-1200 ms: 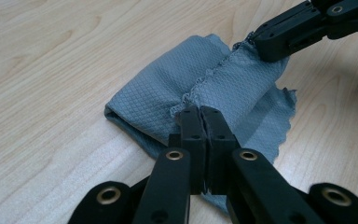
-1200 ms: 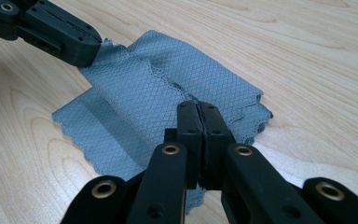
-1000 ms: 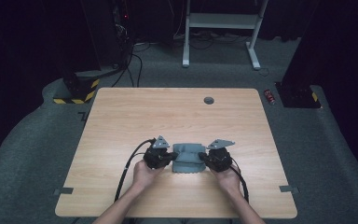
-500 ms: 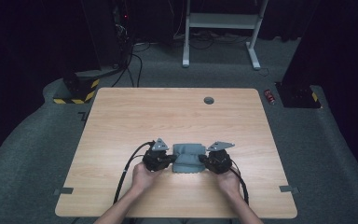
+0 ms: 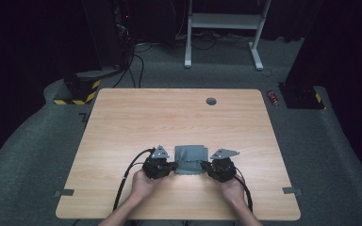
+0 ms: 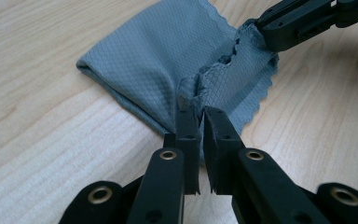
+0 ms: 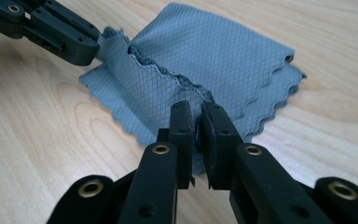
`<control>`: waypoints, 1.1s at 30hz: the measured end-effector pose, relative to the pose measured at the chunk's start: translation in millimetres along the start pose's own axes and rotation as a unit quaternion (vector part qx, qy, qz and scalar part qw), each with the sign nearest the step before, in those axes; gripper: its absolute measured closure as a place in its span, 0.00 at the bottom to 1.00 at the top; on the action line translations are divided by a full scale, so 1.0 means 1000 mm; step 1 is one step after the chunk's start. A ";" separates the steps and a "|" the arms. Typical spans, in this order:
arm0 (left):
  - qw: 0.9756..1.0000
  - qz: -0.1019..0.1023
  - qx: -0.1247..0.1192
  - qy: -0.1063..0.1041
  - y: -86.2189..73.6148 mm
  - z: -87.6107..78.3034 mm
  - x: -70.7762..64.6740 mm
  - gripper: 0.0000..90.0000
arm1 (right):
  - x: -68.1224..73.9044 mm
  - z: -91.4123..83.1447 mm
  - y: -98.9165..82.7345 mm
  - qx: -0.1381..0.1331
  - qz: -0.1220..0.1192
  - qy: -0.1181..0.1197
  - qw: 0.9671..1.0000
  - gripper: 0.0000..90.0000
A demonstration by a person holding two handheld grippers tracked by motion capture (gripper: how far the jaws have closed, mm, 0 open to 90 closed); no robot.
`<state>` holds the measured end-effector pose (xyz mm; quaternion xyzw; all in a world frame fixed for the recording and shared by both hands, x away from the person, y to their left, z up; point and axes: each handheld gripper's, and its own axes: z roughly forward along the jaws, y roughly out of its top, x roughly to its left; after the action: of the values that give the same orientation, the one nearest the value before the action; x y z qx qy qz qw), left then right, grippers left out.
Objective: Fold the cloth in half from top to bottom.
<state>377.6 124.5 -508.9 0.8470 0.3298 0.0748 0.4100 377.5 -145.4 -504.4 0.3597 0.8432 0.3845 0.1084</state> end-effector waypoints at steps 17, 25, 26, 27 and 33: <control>0.999 -0.023 -0.046 0.014 0.016 -0.023 0.005 0.84 | 0.001 -0.023 0.011 -0.042 0.012 -0.010 0.999 0.90; 0.999 -0.027 -0.014 0.045 0.033 0.004 0.008 0.69 | -0.009 0.003 0.026 -0.008 0.022 -0.033 0.999 0.90; 0.999 -0.026 -0.011 0.044 0.032 0.006 0.007 0.68 | -0.008 0.007 0.025 -0.002 0.021 -0.031 0.999 0.90; 0.999 -0.022 -0.007 0.043 0.030 0.007 0.006 0.67 | -0.008 0.008 0.024 0.002 0.020 -0.028 0.999 0.90; 0.999 -0.002 0.019 0.036 0.015 0.007 -0.005 0.64 | 0.004 0.006 0.010 0.019 -0.001 -0.015 1.000 0.88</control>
<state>383.6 110.0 -501.5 0.8510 0.3473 0.0976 0.3816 382.7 -134.6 -500.7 0.3665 0.8491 0.3626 0.1149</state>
